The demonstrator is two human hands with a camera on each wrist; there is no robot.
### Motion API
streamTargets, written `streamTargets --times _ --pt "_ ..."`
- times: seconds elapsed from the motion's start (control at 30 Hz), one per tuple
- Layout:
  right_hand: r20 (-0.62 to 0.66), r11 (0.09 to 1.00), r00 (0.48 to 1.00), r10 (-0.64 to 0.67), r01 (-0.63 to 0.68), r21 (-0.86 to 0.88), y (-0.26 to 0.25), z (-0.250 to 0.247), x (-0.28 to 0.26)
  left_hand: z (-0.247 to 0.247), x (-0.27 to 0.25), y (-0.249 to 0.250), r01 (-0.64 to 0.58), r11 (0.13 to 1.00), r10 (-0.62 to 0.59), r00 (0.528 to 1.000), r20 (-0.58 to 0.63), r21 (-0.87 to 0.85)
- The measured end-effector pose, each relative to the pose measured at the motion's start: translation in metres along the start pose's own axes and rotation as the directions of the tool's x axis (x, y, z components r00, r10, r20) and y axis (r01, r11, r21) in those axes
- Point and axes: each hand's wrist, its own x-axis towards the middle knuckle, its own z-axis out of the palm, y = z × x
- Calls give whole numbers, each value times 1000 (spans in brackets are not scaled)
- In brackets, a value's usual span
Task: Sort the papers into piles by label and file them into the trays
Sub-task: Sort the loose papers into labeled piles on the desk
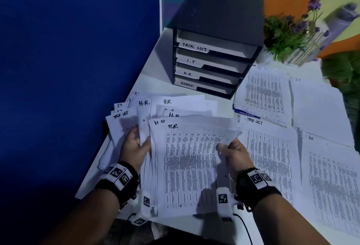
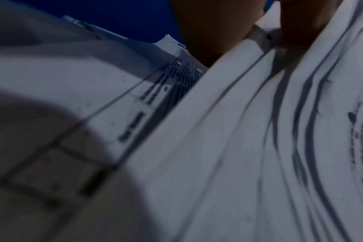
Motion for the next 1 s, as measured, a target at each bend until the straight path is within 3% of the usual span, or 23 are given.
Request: streamTargets --times 0.2,0.4,0.57,0.73,0.9,1.0 --pt "-65 996 996 -60 55 -67 -1 8 1 10 -12 14 42 999 -42 999 -32 -2" --pt "-21 965 975 -219 214 -150 -28 34 1 26 -11 47 -95 968 90 995 35 232" --pt "61 919 935 -350 356 -172 -74 43 -7 30 -13 98 -262 962 260 965 35 75" --pt "202 790 790 -579 604 -100 -97 68 -39 33 -19 117 -300 943 308 951 32 -142" --pt "322 681 686 -652 717 -147 -84 73 -48 24 -22 101 -318 930 328 944 27 -183" --pt "360 458 504 -785 864 -209 -91 78 -51 25 -26 101 -345 921 353 936 13 -179"
